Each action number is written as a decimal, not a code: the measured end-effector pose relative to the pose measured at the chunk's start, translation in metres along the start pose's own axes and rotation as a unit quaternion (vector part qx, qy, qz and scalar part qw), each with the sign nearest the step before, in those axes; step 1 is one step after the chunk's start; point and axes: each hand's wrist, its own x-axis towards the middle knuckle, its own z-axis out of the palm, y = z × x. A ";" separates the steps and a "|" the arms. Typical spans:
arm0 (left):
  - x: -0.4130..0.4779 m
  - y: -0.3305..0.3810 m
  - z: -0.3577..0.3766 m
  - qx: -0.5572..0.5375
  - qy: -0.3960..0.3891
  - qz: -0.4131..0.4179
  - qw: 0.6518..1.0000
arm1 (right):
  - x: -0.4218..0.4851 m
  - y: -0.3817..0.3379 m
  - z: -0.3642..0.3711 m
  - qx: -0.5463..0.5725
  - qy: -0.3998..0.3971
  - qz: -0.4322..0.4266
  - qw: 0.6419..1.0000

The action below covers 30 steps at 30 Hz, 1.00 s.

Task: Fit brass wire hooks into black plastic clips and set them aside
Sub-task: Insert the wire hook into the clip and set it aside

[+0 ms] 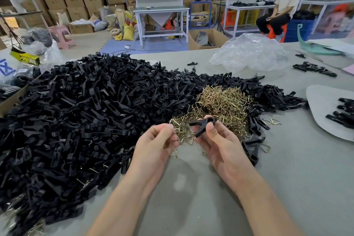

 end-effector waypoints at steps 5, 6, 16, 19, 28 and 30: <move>-0.013 -0.012 0.016 -0.080 -0.047 -0.066 0.993 | 0.000 0.004 0.000 -0.017 -0.034 -0.061 0.997; -0.014 -0.013 0.017 -0.086 -0.049 -0.077 0.992 | 0.000 0.005 0.000 -0.038 -0.042 -0.078 0.995; -0.016 -0.011 0.015 -0.050 -0.055 -0.109 0.991 | -0.006 0.006 0.001 -0.240 -0.065 -0.137 0.959; -0.016 -0.009 0.014 -0.042 -0.061 -0.126 0.989 | -0.007 0.004 0.003 -0.244 -0.060 -0.144 0.957; -0.017 -0.012 0.018 -0.132 -0.010 -0.190 0.973 | -0.008 0.007 0.005 -0.227 -0.050 -0.151 0.961; -0.018 -0.014 0.019 -0.144 0.003 -0.189 0.971 | -0.008 0.008 0.004 -0.247 -0.051 -0.159 0.954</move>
